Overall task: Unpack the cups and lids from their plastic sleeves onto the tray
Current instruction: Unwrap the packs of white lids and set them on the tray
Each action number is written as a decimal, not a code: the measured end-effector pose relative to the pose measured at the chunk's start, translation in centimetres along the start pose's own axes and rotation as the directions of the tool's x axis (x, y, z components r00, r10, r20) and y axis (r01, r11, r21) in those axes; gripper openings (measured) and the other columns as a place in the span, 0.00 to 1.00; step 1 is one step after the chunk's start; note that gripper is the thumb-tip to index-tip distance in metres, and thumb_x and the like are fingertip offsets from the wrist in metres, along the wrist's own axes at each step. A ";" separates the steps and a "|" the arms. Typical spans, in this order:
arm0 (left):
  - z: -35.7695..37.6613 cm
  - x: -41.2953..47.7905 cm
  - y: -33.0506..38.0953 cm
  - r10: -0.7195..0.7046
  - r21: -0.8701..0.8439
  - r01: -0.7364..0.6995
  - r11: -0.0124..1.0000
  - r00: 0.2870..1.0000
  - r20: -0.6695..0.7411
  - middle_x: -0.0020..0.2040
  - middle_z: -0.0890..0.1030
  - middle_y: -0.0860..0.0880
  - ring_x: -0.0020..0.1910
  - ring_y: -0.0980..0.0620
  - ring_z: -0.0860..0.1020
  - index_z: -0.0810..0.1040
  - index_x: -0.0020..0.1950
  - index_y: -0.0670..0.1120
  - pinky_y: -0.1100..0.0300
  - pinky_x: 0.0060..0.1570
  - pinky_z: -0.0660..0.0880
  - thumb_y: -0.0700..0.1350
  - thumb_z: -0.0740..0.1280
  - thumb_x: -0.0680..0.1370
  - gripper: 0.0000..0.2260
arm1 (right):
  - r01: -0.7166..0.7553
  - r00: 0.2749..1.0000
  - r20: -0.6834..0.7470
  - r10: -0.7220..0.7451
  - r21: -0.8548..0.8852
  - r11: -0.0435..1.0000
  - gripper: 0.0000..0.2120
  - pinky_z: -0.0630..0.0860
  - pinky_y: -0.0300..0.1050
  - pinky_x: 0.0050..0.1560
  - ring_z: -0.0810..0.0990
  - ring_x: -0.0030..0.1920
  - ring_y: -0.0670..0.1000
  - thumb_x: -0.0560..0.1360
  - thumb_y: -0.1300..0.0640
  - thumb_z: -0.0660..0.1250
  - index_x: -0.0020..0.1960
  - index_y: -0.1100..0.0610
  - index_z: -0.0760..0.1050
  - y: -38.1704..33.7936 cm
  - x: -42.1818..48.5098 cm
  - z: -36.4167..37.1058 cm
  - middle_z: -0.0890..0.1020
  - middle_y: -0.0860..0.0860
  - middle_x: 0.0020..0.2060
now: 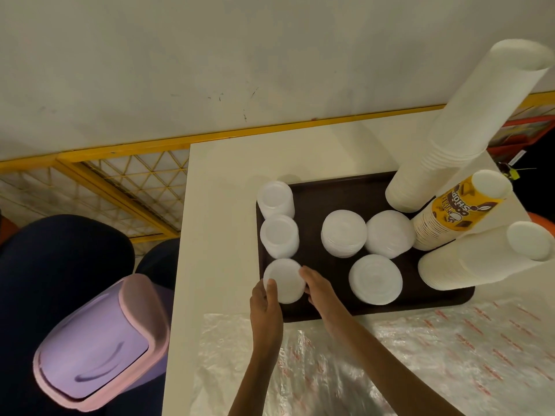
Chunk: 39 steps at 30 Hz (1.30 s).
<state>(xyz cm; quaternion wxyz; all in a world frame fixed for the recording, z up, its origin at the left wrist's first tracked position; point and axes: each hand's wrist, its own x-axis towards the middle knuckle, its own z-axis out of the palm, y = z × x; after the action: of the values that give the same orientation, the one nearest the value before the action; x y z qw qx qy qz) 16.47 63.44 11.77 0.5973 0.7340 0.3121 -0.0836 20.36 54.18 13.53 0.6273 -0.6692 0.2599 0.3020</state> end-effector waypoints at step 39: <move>12.6 2.7 4.9 -0.373 -0.095 0.393 0.914 0.910 0.181 0.60 0.73 0.44 0.59 0.45 0.74 0.61 0.73 0.42 0.50 0.63 0.73 0.57 0.65 0.77 0.31 | 0.233 0.874 -0.029 -0.485 -0.850 0.472 0.25 0.50 0.57 0.75 0.65 0.71 0.54 0.79 0.46 0.61 0.72 0.53 0.64 -7.9 5.3 -14.5 0.71 0.53 0.69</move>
<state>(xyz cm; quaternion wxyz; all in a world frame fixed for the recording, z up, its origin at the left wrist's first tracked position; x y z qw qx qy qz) 24.47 52.29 11.06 0.6385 0.6090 0.4065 -0.2369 30.87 40.53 15.46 0.2473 -0.9562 0.0213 0.1550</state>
